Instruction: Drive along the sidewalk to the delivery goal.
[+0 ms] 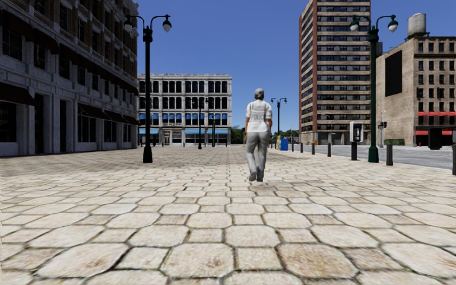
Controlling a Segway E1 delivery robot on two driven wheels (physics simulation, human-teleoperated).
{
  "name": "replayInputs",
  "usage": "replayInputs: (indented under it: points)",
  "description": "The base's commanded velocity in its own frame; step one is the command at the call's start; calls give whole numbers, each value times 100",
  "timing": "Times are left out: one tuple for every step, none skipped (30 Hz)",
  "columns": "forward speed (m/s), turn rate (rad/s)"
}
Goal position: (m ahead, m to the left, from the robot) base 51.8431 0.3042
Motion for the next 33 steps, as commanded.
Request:
replayInputs:
  points:
    - [176,0]
    - [176,0]
    - [176,0]
    - [176,0]
    - [176,0]
    - [176,0]
    - [176,0]
    - [176,0]
    - [176,0]
    - [176,0]
    - [176,0]
    - [176,0]
    - [176,0]
    - [176,0]
    - [176,0]
    - [176,0]
    - [176,0]
    - [176,0]
    - [176,0]
    - [176,0]
    - [176,0]
    - [176,0]
    - [176,0]
    - [176,0]
    - [176,0]
    - [176,0]
    - [176,0]
    - [176,0]
    - [176,0]
    - [176,0]
    - [176,0]
    - [176,0]
    - [176,0]
